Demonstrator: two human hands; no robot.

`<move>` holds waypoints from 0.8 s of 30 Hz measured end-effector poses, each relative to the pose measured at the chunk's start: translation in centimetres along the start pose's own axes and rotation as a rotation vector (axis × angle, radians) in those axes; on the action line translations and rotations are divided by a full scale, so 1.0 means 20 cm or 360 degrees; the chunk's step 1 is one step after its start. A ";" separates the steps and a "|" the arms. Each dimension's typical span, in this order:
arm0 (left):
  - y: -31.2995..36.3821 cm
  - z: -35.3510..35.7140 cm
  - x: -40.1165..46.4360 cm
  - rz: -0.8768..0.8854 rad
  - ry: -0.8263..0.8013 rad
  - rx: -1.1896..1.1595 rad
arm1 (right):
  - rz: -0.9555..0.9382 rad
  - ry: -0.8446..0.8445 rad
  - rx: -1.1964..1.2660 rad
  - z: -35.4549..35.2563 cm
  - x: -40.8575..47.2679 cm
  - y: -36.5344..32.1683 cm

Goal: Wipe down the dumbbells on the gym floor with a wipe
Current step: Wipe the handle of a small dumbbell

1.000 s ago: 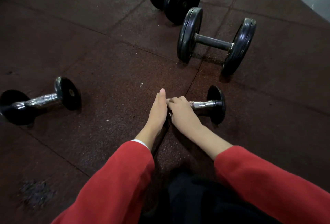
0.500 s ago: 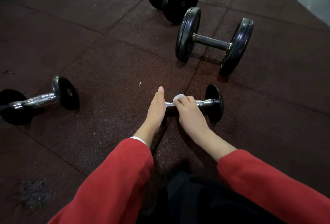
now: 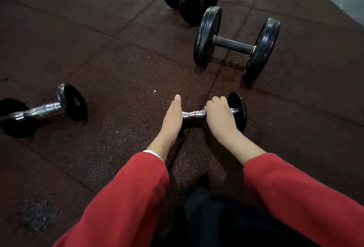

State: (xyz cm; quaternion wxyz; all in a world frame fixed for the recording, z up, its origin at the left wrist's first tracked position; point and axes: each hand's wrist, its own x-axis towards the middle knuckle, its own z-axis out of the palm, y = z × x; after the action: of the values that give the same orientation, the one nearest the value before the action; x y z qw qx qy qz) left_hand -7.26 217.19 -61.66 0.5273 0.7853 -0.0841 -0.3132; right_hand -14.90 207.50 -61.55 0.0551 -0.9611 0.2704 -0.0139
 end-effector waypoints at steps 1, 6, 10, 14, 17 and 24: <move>0.00 0.00 0.00 -0.0005 0.0004 0.0000 | 0.0067 -0.0015 -0.0001 0.00 0.00 0.02; 0.00 0.00 0.00 -0.0032 0.0020 -0.0021 | 0.0111 0.0016 0.0009 -0.01 -0.03 0.05; 0.01 0.01 -0.01 -0.0052 0.0032 -0.0038 | 0.0144 -0.0051 -0.0262 -0.04 -0.09 -0.06; 0.01 0.01 -0.01 -0.0072 0.0037 -0.0048 | 0.0191 -0.0099 -0.0479 0.01 -0.12 -0.10; 0.02 0.01 -0.01 -0.0079 0.0036 -0.0047 | 0.0340 -0.0156 -0.0528 0.00 -0.10 -0.08; 0.01 0.00 -0.01 -0.0077 0.0029 -0.0039 | 0.0334 -0.0135 -0.0554 -0.03 -0.10 -0.06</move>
State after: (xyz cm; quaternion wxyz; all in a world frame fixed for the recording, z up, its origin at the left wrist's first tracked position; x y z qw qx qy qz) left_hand -7.40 217.13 -61.36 0.5300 0.7833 -0.0563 -0.3198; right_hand -15.94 209.46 -60.88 -0.0993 -0.9224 0.3647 0.0793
